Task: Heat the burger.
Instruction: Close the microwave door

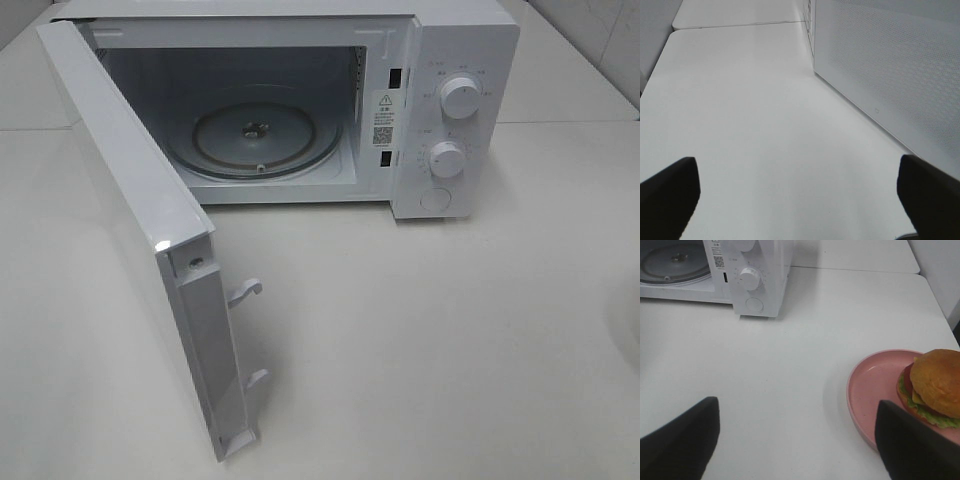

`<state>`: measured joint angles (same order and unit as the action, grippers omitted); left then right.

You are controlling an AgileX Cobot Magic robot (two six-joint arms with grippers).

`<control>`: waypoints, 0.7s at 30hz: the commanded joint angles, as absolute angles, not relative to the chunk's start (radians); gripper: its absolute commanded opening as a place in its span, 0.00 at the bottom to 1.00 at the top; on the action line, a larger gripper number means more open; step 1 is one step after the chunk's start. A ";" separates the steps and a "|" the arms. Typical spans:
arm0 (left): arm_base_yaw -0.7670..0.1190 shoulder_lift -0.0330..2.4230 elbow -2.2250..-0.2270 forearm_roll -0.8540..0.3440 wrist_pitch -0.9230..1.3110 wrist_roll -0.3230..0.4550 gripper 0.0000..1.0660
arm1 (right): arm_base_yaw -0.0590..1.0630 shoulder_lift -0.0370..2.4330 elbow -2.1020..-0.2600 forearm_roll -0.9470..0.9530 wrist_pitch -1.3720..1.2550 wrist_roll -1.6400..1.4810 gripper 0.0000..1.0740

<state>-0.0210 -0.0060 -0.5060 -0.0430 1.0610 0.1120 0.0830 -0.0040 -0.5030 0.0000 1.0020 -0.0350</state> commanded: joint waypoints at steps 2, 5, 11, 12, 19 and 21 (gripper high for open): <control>-0.023 -0.022 -0.505 -0.049 1.046 0.106 0.98 | 0.074 -0.034 -0.501 0.007 0.998 -0.032 0.70; -0.023 -0.022 -0.505 -0.049 1.046 0.106 0.98 | 0.074 -0.034 -0.501 0.007 0.998 -0.032 0.70; -0.023 -0.018 -0.506 -0.028 1.044 0.117 0.98 | 0.074 -0.034 -0.501 0.007 0.998 -0.032 0.70; -0.023 -0.015 -0.506 -0.020 1.044 0.108 0.98 | 0.074 -0.034 -0.501 0.007 0.998 -0.032 0.70; -0.023 0.152 -0.553 -0.024 0.828 0.112 0.98 | 0.074 -0.034 -0.501 0.007 0.998 -0.032 0.70; -0.023 0.182 -0.552 -0.031 0.763 0.120 0.98 | 0.074 -0.034 -0.501 0.007 0.998 -0.030 0.70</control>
